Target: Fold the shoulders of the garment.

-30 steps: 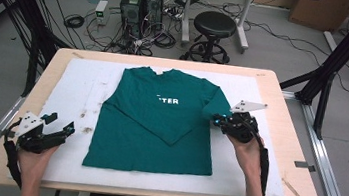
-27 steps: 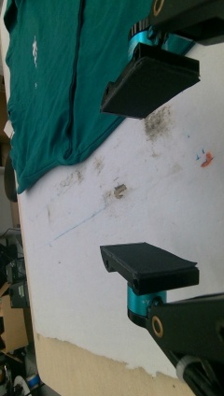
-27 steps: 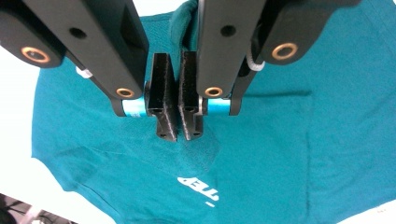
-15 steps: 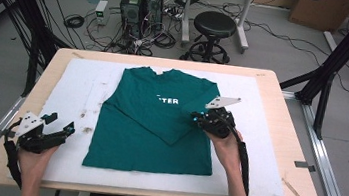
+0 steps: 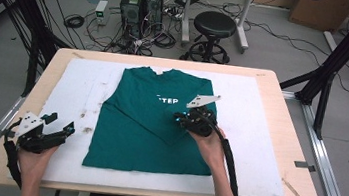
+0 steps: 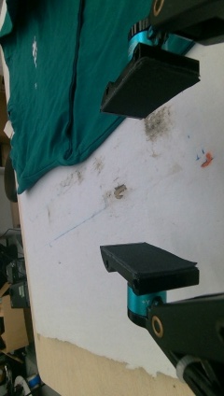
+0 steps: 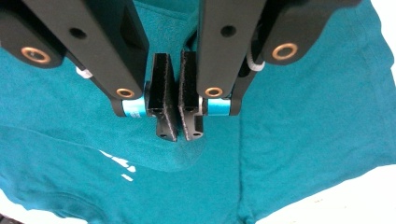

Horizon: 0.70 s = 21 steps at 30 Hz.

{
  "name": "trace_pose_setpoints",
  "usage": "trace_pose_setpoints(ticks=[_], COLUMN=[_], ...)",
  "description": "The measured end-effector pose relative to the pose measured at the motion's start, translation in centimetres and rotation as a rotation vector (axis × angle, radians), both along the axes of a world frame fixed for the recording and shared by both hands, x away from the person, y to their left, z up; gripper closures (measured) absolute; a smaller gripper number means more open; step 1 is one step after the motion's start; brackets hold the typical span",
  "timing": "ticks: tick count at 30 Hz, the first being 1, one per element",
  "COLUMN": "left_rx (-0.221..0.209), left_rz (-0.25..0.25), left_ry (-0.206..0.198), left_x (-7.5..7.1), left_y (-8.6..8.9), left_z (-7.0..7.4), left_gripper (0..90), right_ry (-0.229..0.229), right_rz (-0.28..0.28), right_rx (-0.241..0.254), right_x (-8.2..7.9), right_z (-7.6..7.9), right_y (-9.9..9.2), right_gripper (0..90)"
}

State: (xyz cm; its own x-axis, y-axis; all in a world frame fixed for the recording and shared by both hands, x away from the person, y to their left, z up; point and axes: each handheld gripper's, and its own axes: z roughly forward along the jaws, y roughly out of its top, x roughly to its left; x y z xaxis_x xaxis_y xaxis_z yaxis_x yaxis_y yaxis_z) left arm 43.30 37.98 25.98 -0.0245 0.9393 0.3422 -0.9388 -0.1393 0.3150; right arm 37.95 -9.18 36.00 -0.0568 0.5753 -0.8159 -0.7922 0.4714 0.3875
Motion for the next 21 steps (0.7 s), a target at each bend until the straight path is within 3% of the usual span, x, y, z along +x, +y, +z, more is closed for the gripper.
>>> trace_pose_setpoints(ticks=[21], left_rx=[0.001], left_rz=[0.004], left_ry=[-0.001], left_x=[0.0], left_y=[0.0], left_z=[0.0], left_gripper=[26.9], right_ry=[0.024], right_rz=[0.021], right_rx=[-0.075], right_x=[1.2], right_z=[-0.1], right_y=[4.6], right_gripper=[87.0])
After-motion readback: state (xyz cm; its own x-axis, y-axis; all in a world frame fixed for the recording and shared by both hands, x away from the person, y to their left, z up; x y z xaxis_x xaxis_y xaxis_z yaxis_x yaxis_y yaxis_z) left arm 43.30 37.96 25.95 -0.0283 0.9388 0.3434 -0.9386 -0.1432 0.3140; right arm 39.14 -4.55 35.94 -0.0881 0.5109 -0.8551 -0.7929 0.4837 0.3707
